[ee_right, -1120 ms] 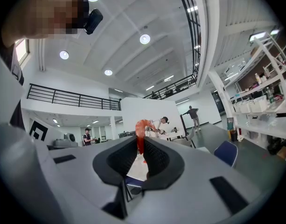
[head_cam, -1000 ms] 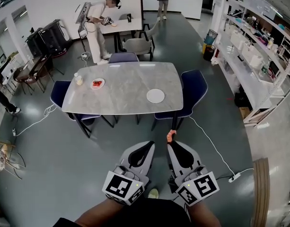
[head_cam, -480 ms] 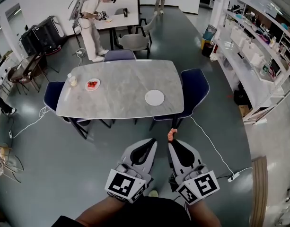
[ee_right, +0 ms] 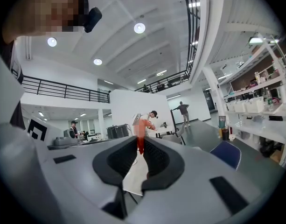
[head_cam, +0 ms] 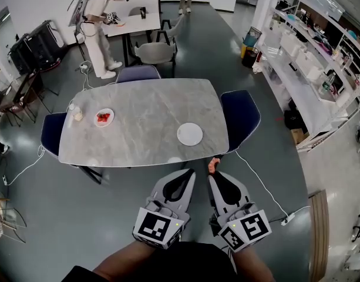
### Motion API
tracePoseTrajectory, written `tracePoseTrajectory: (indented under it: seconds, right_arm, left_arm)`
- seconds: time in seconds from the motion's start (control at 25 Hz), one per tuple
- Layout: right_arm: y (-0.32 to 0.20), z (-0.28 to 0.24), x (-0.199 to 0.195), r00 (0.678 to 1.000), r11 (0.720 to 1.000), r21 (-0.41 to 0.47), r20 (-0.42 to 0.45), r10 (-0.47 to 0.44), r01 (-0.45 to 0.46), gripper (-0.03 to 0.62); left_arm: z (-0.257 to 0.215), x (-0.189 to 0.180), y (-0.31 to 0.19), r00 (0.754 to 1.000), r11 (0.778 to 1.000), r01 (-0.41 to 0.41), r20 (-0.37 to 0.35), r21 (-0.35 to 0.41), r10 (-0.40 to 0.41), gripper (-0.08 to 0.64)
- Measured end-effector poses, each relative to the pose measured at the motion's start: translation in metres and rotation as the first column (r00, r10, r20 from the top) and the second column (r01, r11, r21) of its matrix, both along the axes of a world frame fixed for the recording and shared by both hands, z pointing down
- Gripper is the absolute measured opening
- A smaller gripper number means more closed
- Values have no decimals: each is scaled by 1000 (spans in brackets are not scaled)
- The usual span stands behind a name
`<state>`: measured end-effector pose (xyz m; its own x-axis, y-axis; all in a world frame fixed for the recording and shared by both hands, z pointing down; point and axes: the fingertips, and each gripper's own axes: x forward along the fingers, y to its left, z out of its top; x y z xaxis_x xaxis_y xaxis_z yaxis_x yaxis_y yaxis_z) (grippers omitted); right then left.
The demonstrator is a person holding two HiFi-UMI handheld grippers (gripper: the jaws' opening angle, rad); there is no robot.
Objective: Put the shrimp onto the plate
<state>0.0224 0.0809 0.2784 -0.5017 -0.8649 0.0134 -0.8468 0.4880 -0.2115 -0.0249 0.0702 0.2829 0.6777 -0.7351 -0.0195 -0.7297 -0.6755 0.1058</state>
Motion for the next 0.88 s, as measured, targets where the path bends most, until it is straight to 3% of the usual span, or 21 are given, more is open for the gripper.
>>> tracePoseTrajectory:
  seconds: [0.52,0.88]
  right_arm:
    - [-88,27,-11,999,997,-62,-4,44,-44,44]
    - [-163,61,1,1000,993,-116,-9,0,-1,44]
  left_arm:
    - [32,-9,-85,999,997,-31,20,-74,32,8]
    - [66,2,-156,999,991,34,45,-132,-28,8]
